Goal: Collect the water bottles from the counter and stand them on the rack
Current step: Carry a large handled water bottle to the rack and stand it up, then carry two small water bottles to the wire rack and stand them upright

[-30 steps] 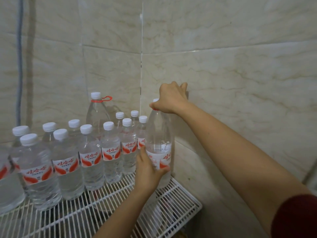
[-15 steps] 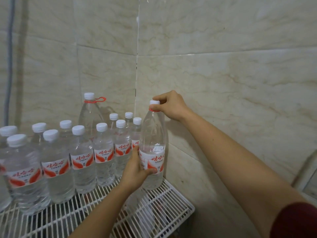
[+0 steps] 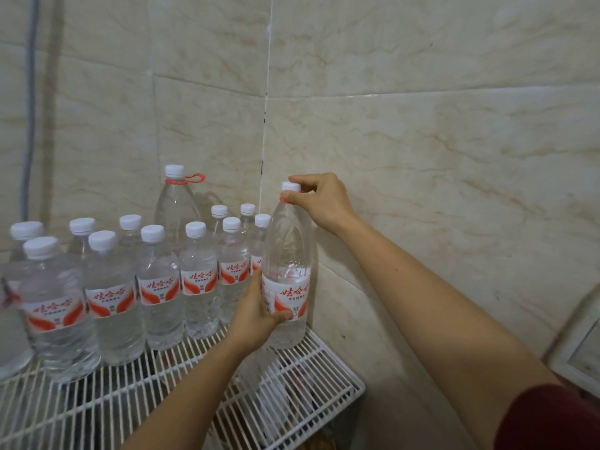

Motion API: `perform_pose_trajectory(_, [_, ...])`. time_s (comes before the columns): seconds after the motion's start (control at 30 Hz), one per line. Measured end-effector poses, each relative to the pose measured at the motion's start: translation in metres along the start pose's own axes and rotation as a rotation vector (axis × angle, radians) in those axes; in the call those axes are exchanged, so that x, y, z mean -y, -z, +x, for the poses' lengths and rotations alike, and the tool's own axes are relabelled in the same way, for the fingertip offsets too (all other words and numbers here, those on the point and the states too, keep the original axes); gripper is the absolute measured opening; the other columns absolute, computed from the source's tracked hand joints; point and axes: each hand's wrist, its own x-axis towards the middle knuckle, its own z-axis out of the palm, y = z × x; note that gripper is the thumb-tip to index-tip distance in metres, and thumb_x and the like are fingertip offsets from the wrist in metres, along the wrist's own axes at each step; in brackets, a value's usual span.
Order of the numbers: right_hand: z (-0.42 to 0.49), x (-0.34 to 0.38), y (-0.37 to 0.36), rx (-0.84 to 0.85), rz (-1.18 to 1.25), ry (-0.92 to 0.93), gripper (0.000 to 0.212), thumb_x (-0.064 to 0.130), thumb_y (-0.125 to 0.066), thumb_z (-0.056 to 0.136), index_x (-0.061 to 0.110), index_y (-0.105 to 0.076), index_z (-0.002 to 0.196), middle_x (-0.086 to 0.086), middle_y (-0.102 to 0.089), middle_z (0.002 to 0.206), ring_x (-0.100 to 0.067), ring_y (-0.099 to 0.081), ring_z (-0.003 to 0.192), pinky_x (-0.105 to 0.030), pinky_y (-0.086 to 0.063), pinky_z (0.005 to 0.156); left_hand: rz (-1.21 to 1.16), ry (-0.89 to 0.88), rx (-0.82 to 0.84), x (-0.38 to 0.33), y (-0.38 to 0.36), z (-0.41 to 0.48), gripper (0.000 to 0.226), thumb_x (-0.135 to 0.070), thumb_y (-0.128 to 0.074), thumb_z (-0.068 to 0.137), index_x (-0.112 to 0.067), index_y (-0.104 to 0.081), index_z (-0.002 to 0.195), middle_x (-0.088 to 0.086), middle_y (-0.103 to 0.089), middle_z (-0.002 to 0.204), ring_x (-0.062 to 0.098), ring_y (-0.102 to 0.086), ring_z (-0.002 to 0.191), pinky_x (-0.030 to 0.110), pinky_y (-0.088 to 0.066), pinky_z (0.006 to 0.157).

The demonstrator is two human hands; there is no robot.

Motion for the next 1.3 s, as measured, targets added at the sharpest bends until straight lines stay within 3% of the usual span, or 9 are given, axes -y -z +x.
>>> perform_pose_trajectory(0.1, [-0.004,-0.005,-0.006,-0.06,-0.007,0.04,0.042,0.032,-0.076,0.077,0.02,-0.07,0.116,0.005,-0.069,0.118,-0.009,-0.062,0.107,-0.033,-0.047,0.1,0.022,0.009,-0.033,-0.003,-0.004,-0.002,0.09,-0.008,-0.079,0.071,-0.033,-0.028,0.14,-0.013,-0.051,0.13,0.008,-0.05,0.117,0.036,-0.047,0.099])
perform_pose_trajectory(0.2, [-0.007,-0.005,-0.011,-0.129,-0.023,0.151,0.037,0.028,-0.074,0.079,0.015,-0.072,0.113,0.001,-0.068,0.119,-0.015,-0.058,0.114,-0.037,-0.046,0.099,0.064,0.009,-0.072,-0.007,-0.006,-0.008,0.084,-0.012,-0.078,0.073,-0.035,-0.03,0.137,-0.016,-0.052,0.124,0.007,-0.052,0.115,0.031,-0.047,0.096])
perform_pose_trajectory(0.3, [-0.013,-0.001,-0.018,-0.205,-0.162,0.286,0.033,0.029,-0.071,0.083,0.016,-0.072,0.113,0.002,-0.066,0.121,-0.016,-0.049,0.121,-0.031,-0.032,0.1,0.153,0.004,-0.127,-0.009,-0.002,-0.019,0.081,-0.02,-0.074,0.079,-0.03,-0.025,0.144,-0.015,-0.048,0.121,0.005,-0.048,0.109,0.024,-0.044,0.093])
perform_pose_trajectory(0.4, [-0.027,0.007,-0.034,-0.337,-0.226,0.496,0.024,0.028,-0.071,0.079,0.018,-0.075,0.102,0.002,-0.067,0.116,-0.015,-0.048,0.116,-0.026,-0.018,0.083,0.283,0.01,-0.224,-0.006,0.012,-0.035,0.076,-0.032,-0.068,0.084,-0.028,-0.025,0.146,-0.006,-0.044,0.14,0.013,-0.047,0.121,0.031,-0.042,0.098])
perform_pose_trajectory(0.5, [-0.056,0.012,-0.064,-0.388,-0.171,0.615,0.018,0.025,-0.07,0.074,0.017,-0.076,0.09,0.0,-0.07,0.106,-0.014,-0.045,0.106,-0.031,-0.023,0.082,0.337,0.056,-0.308,-0.001,0.037,-0.06,0.068,-0.035,-0.064,0.087,-0.027,-0.028,0.145,-0.002,-0.041,0.145,0.013,-0.047,0.122,0.031,-0.043,0.097])
perform_pose_trajectory(0.63, [-0.118,0.011,-0.114,0.027,-0.072,0.501,0.024,0.02,-0.067,0.083,0.009,-0.073,0.103,-0.007,-0.068,0.107,-0.022,-0.053,0.107,-0.035,-0.038,0.09,0.481,0.116,-0.396,0.008,0.083,-0.117,0.059,-0.035,-0.061,0.089,-0.021,-0.037,0.141,0.0,-0.045,0.142,0.015,-0.049,0.122,0.032,-0.043,0.099])
perform_pose_trajectory(0.73, [-0.173,0.019,-0.152,0.415,-0.12,0.372,0.034,0.024,-0.063,0.09,0.009,-0.065,0.12,-0.007,-0.063,0.12,-0.022,-0.052,0.118,-0.032,-0.037,0.1,0.599,0.185,-0.451,0.016,0.129,-0.179,0.055,-0.032,-0.063,0.088,-0.019,-0.043,0.137,0.003,-0.048,0.138,0.018,-0.049,0.123,0.033,-0.04,0.102])
perform_pose_trajectory(0.83, [-0.23,0.049,-0.19,0.655,-0.155,0.334,0.044,0.032,-0.06,0.092,0.01,-0.058,0.13,-0.008,-0.057,0.131,-0.022,-0.048,0.125,-0.033,-0.035,0.105,0.712,0.269,-0.524,0.02,0.18,-0.258,0.053,-0.032,-0.061,0.089,-0.018,-0.043,0.137,0.006,-0.047,0.139,0.021,-0.047,0.125,0.033,-0.038,0.103])
perform_pose_trajectory(1.3, [-0.56,0.303,-0.339,1.091,-0.215,0.702,0.055,0.042,-0.048,0.096,0.015,-0.041,0.143,-0.004,-0.043,0.144,-0.024,-0.039,0.132,-0.041,-0.033,0.106,0.995,0.925,-0.667,0.01,0.358,-0.698,0.05,-0.036,-0.047,0.095,-0.018,-0.035,0.139,0.006,-0.042,0.133,0.026,-0.04,0.122,0.036,-0.045,0.09])
